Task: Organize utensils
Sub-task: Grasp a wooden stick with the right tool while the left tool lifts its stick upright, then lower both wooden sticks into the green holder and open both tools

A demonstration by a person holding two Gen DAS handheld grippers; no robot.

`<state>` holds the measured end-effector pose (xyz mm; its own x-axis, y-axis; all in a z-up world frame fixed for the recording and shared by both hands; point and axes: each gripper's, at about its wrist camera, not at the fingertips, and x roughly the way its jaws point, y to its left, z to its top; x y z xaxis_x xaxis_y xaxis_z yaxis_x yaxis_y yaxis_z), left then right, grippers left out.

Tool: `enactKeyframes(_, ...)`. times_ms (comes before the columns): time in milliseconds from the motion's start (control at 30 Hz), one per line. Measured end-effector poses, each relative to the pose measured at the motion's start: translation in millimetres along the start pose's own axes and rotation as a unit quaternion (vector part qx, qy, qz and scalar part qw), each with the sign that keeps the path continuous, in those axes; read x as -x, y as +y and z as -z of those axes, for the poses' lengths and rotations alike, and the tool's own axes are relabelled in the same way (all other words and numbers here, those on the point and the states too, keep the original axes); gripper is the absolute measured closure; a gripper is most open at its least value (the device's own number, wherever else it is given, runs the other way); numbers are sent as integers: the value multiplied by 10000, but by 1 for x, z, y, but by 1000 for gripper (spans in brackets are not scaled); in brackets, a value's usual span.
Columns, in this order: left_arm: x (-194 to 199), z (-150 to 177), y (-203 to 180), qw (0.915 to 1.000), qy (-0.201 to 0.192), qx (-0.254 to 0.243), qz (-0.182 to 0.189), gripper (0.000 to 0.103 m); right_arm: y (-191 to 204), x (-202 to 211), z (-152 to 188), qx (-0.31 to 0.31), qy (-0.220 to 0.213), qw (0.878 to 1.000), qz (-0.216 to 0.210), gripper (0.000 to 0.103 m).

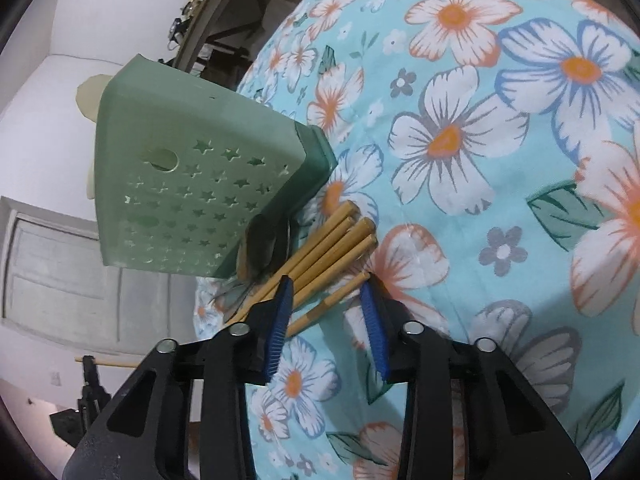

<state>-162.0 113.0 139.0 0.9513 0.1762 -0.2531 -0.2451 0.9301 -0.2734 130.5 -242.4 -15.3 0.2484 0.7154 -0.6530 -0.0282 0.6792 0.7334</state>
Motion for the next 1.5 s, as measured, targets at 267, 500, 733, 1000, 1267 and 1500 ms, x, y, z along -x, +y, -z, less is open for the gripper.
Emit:
enactKeyframes(267,-1,-2,7,9999,14,163,7,98,2,32,-1,98,-527,9985,59,91)
enactKeyframes(500,-1,-2,6,9999,15,167,23,98,78,137,22,2130,-2245,9457,992,94)
enactKeyframes(733,-1,-3,4,9999,13,164,23,98,124,158,50,3334,-2549,8950,1510,98)
enactKeyframes(1000,-2,-4,4,9999,13,159,29,98,111,149,42,3154,-2400,9060,1485,97)
enactKeyframes(1267,-3,-4,0,9999,14,86,49,98,116,139,36,3194,-2371,9055,1474,97)
enactKeyframes(1500,-6,-6,-3,9999,21,80,60,98,118,136,38,3064,-2445,9096,1374,99)
